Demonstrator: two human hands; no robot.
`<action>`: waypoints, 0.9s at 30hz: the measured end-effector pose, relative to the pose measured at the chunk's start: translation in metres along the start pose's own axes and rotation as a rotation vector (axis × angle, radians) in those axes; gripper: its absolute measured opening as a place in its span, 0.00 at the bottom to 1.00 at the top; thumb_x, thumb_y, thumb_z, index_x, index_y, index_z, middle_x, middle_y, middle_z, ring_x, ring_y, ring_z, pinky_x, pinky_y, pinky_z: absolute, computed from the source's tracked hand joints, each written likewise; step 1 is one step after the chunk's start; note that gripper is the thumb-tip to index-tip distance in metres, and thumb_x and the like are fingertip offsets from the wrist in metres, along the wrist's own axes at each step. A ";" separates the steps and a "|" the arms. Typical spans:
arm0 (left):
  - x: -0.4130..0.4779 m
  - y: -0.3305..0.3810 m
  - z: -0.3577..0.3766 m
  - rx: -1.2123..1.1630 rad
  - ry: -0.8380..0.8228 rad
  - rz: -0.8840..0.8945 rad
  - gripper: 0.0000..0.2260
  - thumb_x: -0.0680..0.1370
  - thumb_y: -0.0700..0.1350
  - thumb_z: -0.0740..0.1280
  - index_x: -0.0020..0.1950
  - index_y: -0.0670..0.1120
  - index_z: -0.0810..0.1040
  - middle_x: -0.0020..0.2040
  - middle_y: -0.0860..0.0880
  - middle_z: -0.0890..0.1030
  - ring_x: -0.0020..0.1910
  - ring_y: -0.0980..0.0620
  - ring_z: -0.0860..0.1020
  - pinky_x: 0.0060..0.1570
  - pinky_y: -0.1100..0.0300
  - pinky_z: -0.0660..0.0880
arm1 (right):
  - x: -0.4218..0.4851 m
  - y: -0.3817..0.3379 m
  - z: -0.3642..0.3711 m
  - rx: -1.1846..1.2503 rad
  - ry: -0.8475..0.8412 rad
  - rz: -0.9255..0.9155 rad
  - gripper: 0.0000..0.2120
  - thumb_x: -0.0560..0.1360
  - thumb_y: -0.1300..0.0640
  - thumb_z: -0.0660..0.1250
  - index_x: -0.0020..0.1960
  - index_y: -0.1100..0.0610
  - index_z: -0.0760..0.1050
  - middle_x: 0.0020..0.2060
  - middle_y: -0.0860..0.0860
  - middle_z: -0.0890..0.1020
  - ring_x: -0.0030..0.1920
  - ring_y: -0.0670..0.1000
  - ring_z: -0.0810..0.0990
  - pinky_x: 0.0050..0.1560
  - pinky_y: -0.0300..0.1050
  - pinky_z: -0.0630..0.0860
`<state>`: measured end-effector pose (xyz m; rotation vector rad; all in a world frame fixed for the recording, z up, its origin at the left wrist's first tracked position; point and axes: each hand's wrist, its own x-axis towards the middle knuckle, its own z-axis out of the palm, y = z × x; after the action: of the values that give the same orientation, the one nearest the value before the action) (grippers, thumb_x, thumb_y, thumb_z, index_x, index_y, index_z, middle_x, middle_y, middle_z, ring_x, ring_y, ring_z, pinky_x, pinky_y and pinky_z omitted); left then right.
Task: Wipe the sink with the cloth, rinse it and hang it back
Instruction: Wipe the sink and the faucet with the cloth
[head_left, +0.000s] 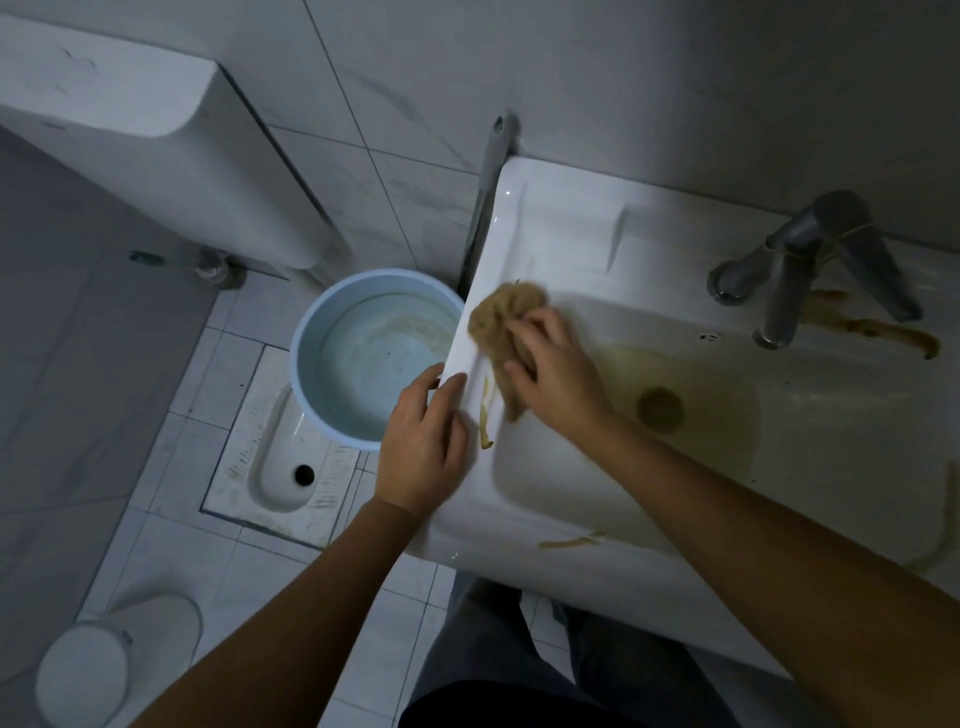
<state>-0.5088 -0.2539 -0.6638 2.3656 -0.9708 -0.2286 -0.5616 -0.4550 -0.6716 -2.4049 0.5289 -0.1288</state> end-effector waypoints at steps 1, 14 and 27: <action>0.000 -0.002 0.001 -0.002 0.000 0.003 0.18 0.82 0.45 0.60 0.69 0.41 0.76 0.70 0.40 0.74 0.65 0.45 0.73 0.65 0.56 0.71 | 0.015 0.003 -0.004 0.000 0.053 0.046 0.24 0.77 0.53 0.67 0.72 0.54 0.70 0.66 0.53 0.69 0.64 0.55 0.71 0.60 0.53 0.76; 0.000 -0.005 0.002 -0.062 -0.020 -0.013 0.17 0.81 0.42 0.64 0.70 0.41 0.75 0.70 0.40 0.74 0.66 0.45 0.73 0.65 0.54 0.73 | 0.007 -0.014 0.020 0.083 0.113 0.165 0.26 0.77 0.52 0.66 0.74 0.52 0.68 0.66 0.50 0.69 0.64 0.54 0.74 0.62 0.54 0.77; 0.000 -0.004 0.001 -0.091 -0.026 -0.032 0.18 0.81 0.43 0.65 0.70 0.41 0.75 0.70 0.40 0.74 0.66 0.46 0.73 0.65 0.55 0.71 | 0.075 0.011 -0.016 -0.163 0.135 0.186 0.27 0.77 0.48 0.66 0.74 0.53 0.68 0.69 0.55 0.70 0.68 0.58 0.70 0.65 0.54 0.73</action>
<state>-0.5065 -0.2521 -0.6669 2.3015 -0.9161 -0.3106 -0.5011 -0.5028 -0.6691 -2.5007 0.8518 -0.1742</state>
